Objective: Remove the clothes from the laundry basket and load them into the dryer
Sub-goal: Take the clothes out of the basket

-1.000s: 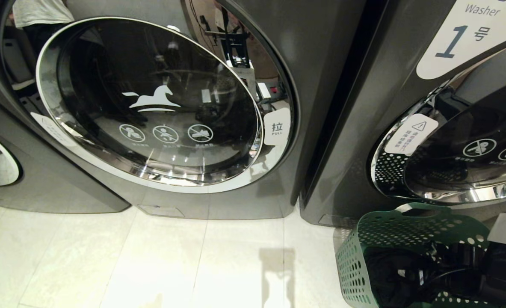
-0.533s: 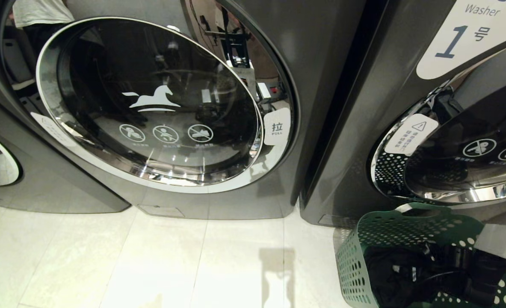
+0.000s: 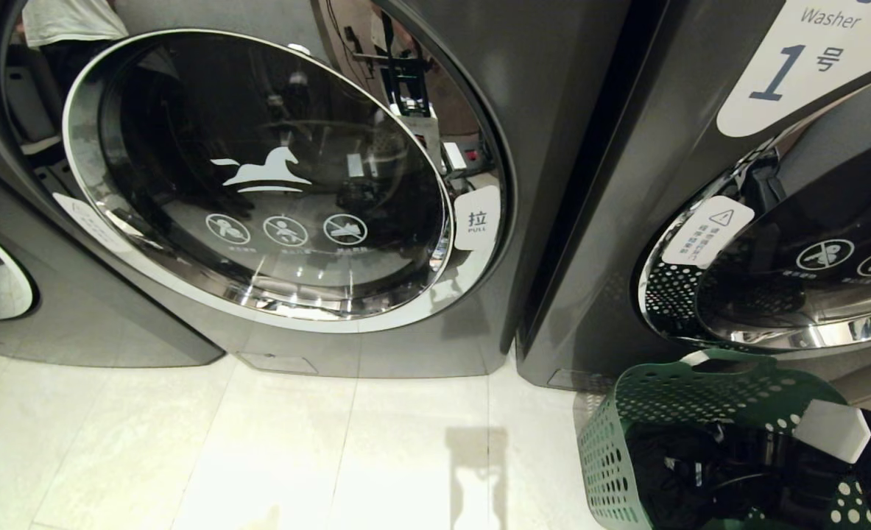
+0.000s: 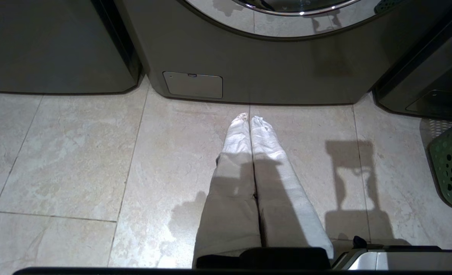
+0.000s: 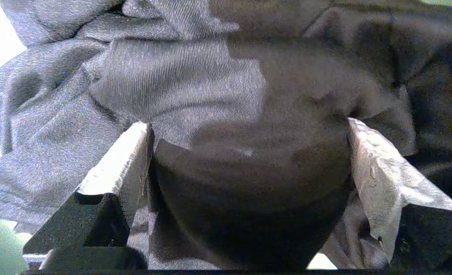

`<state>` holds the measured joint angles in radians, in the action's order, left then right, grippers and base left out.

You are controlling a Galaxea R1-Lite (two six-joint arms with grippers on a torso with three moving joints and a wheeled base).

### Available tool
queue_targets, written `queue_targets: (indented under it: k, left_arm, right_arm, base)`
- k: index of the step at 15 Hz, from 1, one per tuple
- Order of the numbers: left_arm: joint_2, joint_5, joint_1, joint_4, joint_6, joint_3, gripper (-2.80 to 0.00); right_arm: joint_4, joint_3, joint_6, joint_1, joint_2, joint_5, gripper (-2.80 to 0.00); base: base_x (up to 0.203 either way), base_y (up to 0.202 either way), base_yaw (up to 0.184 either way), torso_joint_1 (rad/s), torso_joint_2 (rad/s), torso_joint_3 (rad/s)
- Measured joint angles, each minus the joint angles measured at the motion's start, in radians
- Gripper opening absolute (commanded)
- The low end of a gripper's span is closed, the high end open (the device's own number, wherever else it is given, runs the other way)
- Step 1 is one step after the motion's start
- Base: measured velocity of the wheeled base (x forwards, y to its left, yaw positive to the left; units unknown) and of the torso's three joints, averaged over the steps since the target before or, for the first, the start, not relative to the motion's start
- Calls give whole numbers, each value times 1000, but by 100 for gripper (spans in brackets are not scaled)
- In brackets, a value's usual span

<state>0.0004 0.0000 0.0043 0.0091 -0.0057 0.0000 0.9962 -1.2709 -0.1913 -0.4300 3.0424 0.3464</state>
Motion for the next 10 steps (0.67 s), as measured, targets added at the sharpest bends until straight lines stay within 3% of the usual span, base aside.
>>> queue_targets:
  k: [3, 4, 10]
  left_arm:
    - [0, 0, 0, 0, 0, 0, -280]
    - [0, 0, 0, 0, 0, 0, -280]
    - [0, 0, 0, 0, 0, 0, -280]
  right_arm:
    - [-2, -42, 0, 5, 19, 0, 0]
    - [-2, -48, 2, 5, 23, 0, -280]
    - [-2, -54, 5, 5, 28, -1, -280]
  base:
    - [0, 0, 0, 0, 0, 0]
    - [0, 0, 0, 0, 0, 0]
    - [0, 0, 0, 0, 0, 0]
